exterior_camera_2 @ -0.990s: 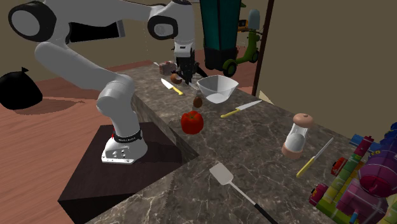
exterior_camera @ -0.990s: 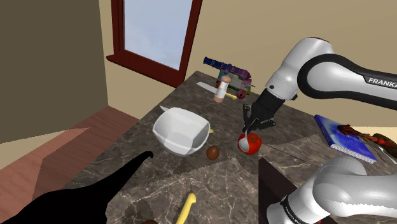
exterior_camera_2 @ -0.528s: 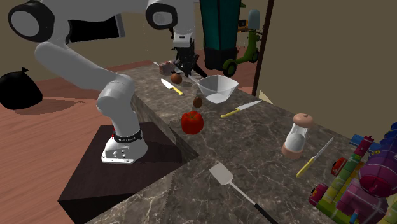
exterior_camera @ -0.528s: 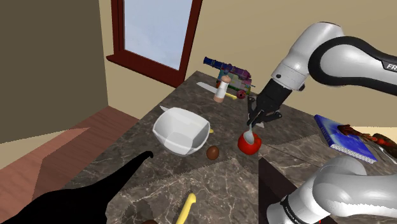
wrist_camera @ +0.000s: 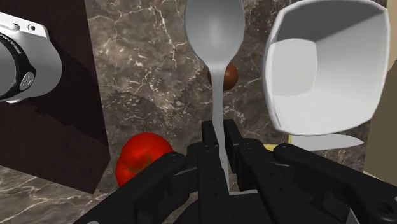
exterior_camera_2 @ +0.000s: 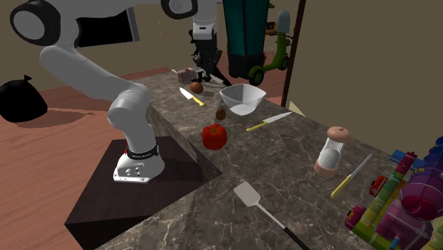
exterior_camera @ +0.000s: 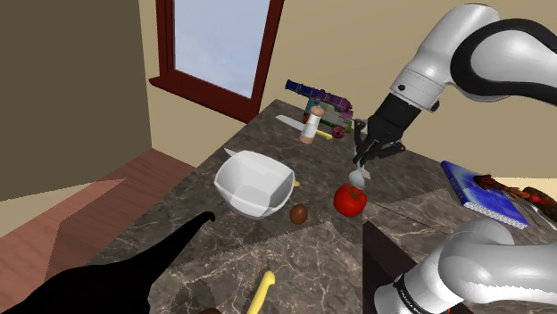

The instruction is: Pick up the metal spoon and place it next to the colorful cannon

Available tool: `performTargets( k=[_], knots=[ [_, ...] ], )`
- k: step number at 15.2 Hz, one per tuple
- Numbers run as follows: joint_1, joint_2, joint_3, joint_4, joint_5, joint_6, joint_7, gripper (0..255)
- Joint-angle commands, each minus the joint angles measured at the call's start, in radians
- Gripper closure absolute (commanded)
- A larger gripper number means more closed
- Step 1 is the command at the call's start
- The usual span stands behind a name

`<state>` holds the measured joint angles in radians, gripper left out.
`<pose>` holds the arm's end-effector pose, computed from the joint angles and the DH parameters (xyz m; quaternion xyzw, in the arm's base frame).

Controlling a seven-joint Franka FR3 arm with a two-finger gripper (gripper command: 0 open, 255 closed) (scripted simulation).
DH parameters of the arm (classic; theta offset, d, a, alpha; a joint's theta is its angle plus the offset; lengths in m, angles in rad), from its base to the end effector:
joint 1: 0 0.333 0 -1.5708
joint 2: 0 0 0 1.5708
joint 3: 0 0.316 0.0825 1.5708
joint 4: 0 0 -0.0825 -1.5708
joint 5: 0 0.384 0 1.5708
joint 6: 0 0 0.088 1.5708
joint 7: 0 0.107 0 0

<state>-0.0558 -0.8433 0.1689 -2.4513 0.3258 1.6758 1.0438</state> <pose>0.2986 0.0784 0.5693 -0.8711 0.4800 0.0259 0.1007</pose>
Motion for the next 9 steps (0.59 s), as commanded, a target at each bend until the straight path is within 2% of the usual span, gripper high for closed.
performTargets(
  k=[1, 9],
  knots=[
    [-0.001, 0.003, -0.004, 0.023, -0.004, -0.021, 0.003, 255],
    [-0.060, 0.269, -0.089, 0.190, -0.076, 0.051, -0.119, 255]
  ],
)
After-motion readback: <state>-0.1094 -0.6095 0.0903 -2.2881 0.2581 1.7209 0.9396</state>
